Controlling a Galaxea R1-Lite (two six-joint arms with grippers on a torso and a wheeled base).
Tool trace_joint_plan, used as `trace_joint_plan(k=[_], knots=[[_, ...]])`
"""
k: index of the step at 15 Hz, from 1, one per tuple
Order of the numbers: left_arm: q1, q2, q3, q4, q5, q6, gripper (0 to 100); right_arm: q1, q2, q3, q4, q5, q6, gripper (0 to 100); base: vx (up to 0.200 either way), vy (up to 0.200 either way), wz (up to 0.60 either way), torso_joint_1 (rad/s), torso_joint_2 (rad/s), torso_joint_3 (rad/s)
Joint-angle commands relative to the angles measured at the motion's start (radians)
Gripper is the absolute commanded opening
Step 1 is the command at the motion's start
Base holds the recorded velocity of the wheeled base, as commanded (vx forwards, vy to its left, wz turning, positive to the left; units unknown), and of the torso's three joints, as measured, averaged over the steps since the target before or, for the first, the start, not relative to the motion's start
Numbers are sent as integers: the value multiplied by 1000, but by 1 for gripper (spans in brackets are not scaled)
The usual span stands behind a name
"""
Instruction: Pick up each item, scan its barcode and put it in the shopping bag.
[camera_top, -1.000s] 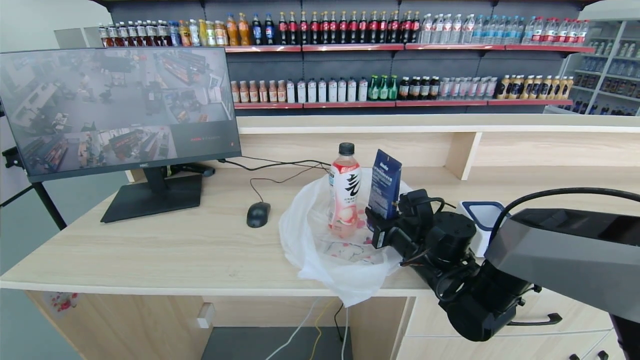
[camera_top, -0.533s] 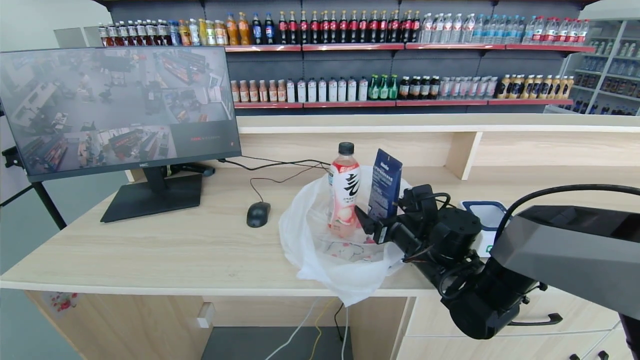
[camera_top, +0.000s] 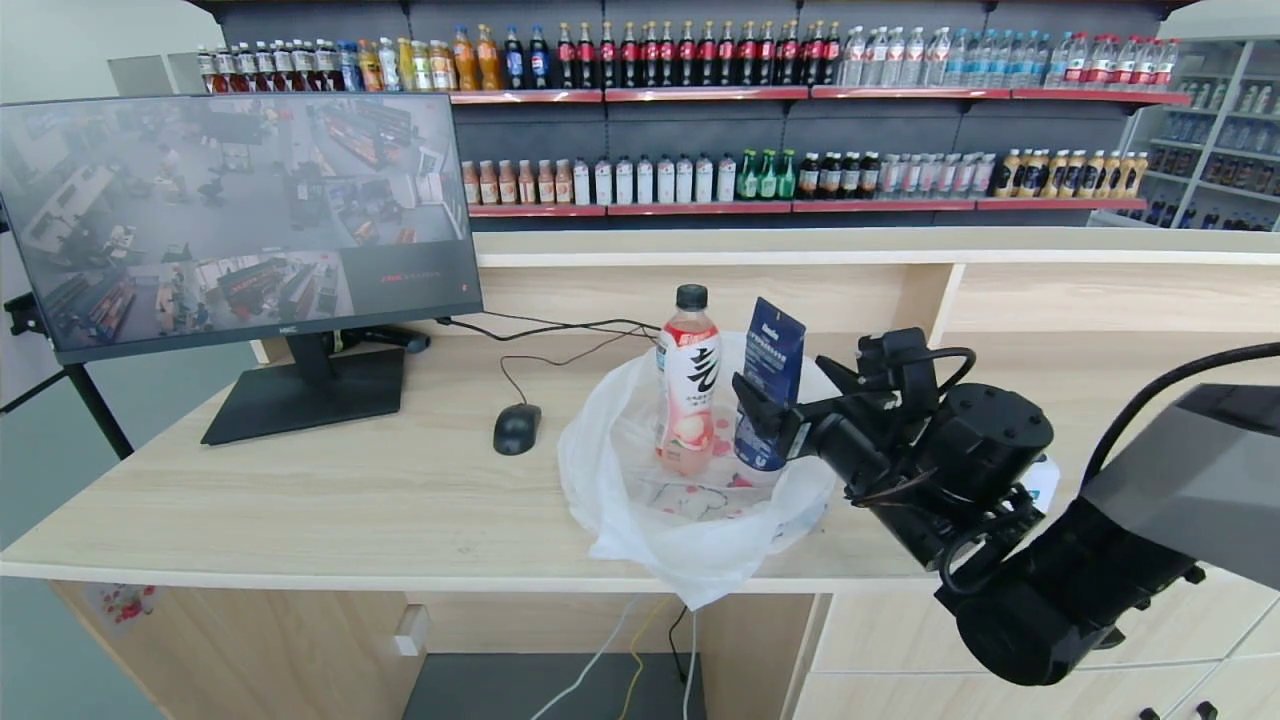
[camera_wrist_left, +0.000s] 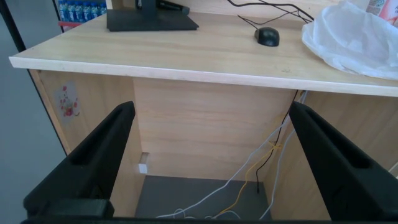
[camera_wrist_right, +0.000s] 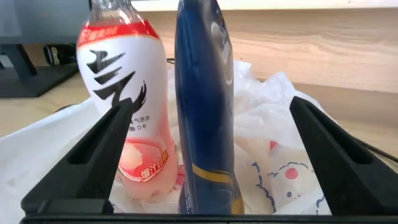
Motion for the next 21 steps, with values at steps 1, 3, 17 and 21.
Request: trace_joint_plan(k=[1,3,17,21], knots=[[0,0,0,0,0,0,100,3,-138,64,-1,0,-1,100,0,0,0,0,0,0],[0,0,0,0,0,0,100,9,-213,124,-1,0,-2,100,0,0,0,0,0,0],[0,0,0,0,0,0,100,-19,-1268,707,537,-26,-60,100,0,0,0,0,0,0],[0,0,0,0,0,0,100,73,-1560,684,1074,-16,-139,100,0,0,0,0,0,0]])
